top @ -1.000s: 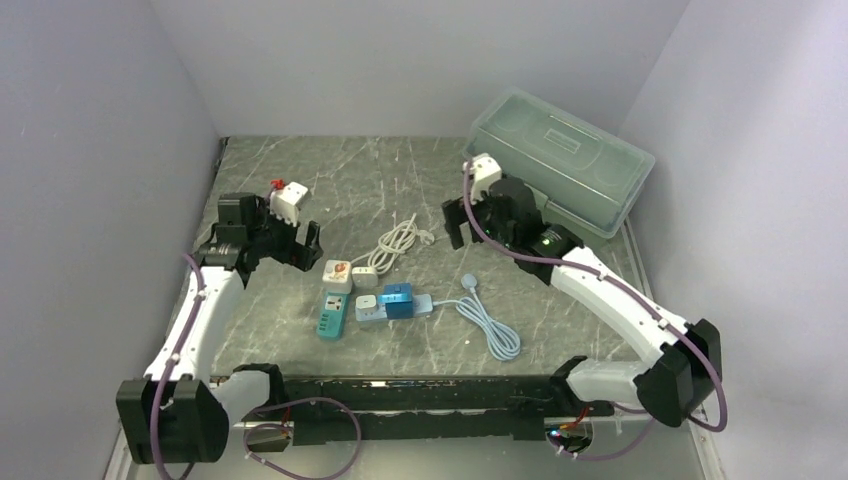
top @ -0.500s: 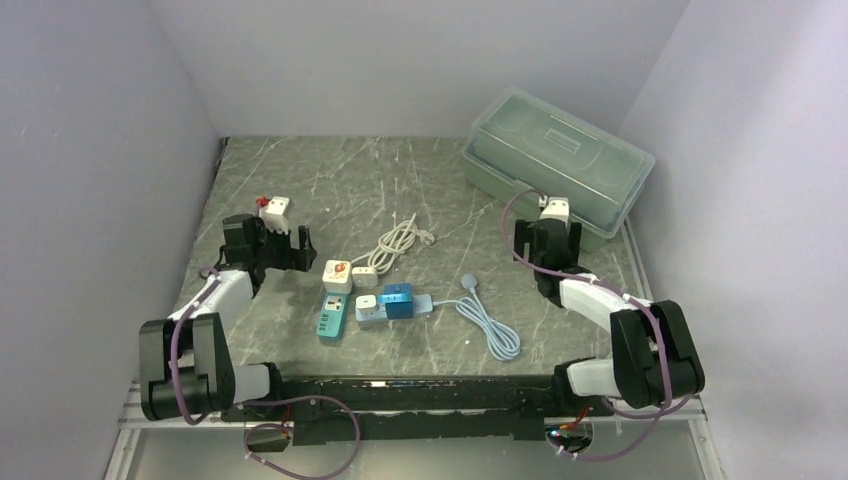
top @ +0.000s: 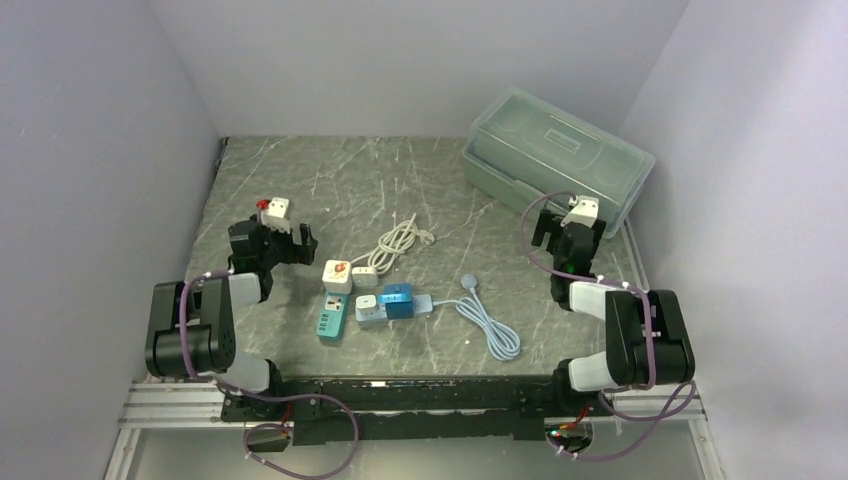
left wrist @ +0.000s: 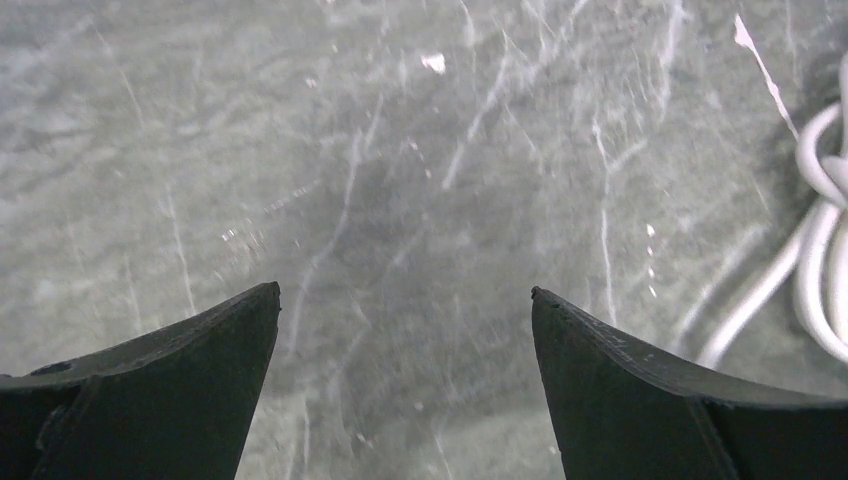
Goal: Insert the plug
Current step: Reset both arms
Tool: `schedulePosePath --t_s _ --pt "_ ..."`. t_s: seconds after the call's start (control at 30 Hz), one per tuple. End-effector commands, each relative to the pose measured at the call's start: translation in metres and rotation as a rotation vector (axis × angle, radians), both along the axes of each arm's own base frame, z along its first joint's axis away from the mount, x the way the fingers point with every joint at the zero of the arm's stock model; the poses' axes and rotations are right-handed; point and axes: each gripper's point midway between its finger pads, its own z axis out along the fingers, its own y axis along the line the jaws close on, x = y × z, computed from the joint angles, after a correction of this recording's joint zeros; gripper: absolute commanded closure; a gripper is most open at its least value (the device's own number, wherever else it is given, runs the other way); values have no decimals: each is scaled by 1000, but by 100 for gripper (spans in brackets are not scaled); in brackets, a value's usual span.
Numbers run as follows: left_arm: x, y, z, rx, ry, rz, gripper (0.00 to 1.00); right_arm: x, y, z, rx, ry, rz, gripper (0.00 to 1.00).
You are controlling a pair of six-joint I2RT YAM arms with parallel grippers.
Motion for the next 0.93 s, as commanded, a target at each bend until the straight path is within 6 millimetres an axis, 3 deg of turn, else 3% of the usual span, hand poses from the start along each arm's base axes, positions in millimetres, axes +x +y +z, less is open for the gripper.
schedulePosePath --t_s 0.0,0.13,0.23,0.9 --pt "24 14 14 26 -170 62 0 5 -1 3 28 -113 11 0" --pt "20 20 1 9 -192 89 0 -11 -4 2 15 -193 -6 0" --pt "25 22 1 1 -192 101 0 -2 -2 0 17 -171 -4 0" --pt "24 23 2 8 -193 105 0 -8 -3 3 11 -185 -9 0"
